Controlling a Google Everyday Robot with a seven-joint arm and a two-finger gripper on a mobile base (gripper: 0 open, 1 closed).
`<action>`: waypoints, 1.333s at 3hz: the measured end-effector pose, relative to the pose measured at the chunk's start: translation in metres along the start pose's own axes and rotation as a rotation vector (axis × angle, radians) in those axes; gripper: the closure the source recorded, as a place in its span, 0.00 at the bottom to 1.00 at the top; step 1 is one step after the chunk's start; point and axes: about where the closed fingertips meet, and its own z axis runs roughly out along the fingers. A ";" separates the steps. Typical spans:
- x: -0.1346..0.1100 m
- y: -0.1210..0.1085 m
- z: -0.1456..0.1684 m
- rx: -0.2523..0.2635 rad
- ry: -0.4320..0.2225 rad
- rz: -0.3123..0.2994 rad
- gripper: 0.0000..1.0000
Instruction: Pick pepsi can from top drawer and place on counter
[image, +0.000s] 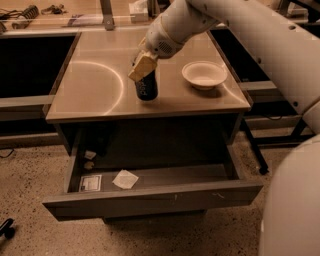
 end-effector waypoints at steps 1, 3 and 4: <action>0.010 -0.013 0.019 -0.015 -0.032 0.060 1.00; 0.014 -0.016 0.026 -0.023 -0.041 0.084 0.81; 0.014 -0.016 0.026 -0.023 -0.041 0.084 0.58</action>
Offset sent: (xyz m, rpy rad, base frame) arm 0.0362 0.0028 -0.0534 0.0933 0.1180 -0.0712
